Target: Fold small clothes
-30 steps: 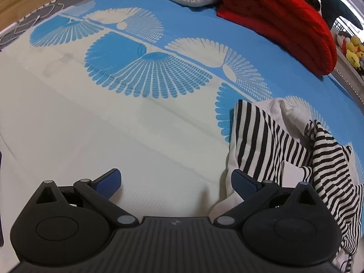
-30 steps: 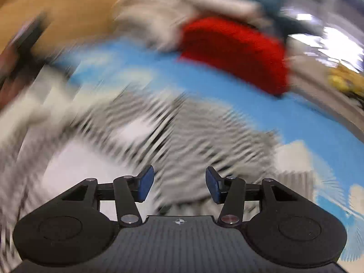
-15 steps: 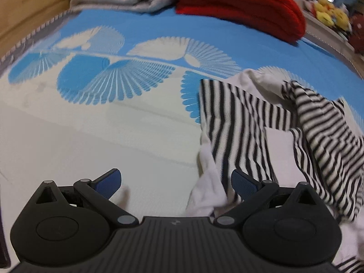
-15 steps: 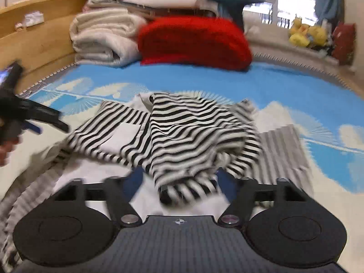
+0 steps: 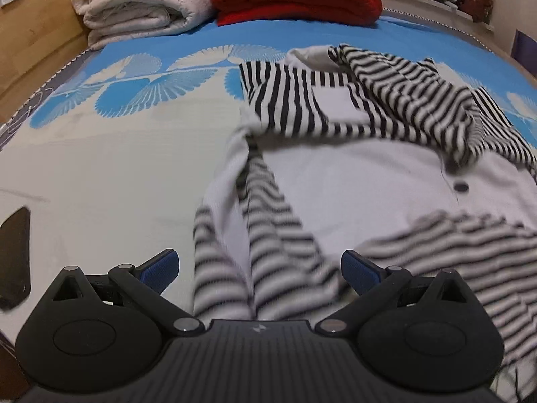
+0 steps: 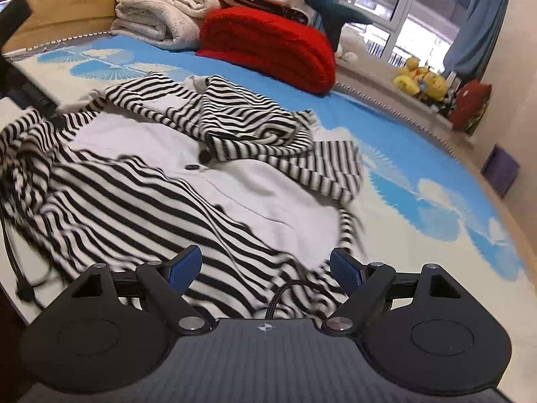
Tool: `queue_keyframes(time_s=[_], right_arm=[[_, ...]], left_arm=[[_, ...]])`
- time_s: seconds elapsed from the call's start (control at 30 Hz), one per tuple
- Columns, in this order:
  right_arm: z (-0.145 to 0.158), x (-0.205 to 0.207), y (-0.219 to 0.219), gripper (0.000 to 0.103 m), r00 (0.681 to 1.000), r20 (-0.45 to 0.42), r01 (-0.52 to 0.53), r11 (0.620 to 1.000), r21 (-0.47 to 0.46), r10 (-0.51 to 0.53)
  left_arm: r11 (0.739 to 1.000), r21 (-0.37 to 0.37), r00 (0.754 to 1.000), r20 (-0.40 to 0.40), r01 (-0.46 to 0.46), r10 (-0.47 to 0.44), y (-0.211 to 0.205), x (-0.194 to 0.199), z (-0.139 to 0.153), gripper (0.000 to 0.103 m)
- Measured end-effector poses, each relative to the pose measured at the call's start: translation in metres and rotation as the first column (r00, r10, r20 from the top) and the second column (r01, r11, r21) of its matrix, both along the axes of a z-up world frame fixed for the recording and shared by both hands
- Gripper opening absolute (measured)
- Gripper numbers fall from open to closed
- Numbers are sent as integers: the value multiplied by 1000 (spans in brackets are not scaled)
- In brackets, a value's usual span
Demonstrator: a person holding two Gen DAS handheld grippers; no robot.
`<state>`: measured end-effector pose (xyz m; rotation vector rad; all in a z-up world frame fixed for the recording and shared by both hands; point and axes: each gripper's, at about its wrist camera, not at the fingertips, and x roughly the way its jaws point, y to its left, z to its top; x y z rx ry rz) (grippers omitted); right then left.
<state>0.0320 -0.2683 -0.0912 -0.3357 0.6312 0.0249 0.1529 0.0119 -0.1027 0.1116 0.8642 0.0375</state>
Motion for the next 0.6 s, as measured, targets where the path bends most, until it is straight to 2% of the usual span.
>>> queue_keyframes(time_s=[0.17, 0.3, 0.47, 0.6], right_arm=[[1, -14, -13, 85, 999, 27, 25, 999, -26, -24], [2, -20, -27, 85, 998, 22, 55, 998, 11, -55], [-2, -23, -48, 85, 994, -40, 104, 989, 105, -101], [-8, -28, -59, 86, 990, -86, 126, 982, 143, -115]], left_arm=[[998, -58, 1000, 9, -27, 28, 13, -34, -10, 103], [998, -61, 1000, 9, -23, 24, 18, -46, -13, 103], [997, -80, 1000, -2, -4, 4, 21, -55, -14, 103], [998, -64, 1000, -6, 22, -22, 21, -63, -14, 103]])
